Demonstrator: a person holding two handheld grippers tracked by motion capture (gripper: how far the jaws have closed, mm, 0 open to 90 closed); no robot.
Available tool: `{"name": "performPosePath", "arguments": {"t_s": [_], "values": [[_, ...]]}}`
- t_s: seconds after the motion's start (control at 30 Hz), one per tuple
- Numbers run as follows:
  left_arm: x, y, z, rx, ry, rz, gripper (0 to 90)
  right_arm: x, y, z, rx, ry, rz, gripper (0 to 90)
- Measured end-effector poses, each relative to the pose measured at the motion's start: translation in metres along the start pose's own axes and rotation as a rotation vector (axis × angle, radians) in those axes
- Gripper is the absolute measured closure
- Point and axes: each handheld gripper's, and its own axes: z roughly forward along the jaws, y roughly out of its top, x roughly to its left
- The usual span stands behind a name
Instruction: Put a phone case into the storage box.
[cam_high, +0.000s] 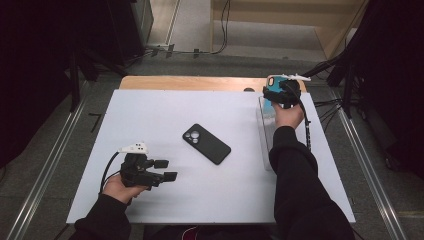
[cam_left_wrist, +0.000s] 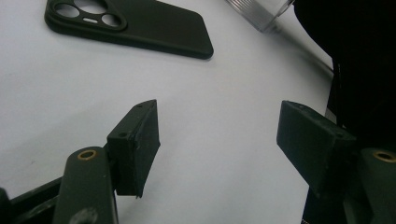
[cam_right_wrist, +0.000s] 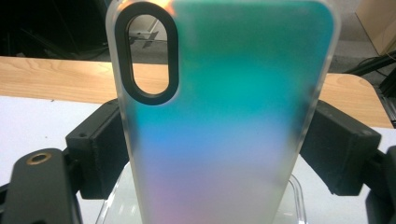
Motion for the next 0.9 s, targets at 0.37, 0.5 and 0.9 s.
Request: {"name": "performPosePath", "arguments": {"t_s": [0.37, 0.5, 0.9], "values": [[0.0, 0.0, 0.002, 0.002, -0.002, -0.004, 30.2, 0.007, -0.004, 0.004, 0.018, -0.009, -0.007, 14.2], [-0.001, 0.0, 0.004, 0.006, -0.003, 0.0, 30.2, 0.009, -0.006, 0.005, 0.02, -0.012, -0.014, 14.2], [0.0, 0.0, 0.004, 0.006, -0.002, -0.005, 30.2, 0.013, -0.01, 0.009, 0.032, -0.018, -0.029, 9.9]]}}
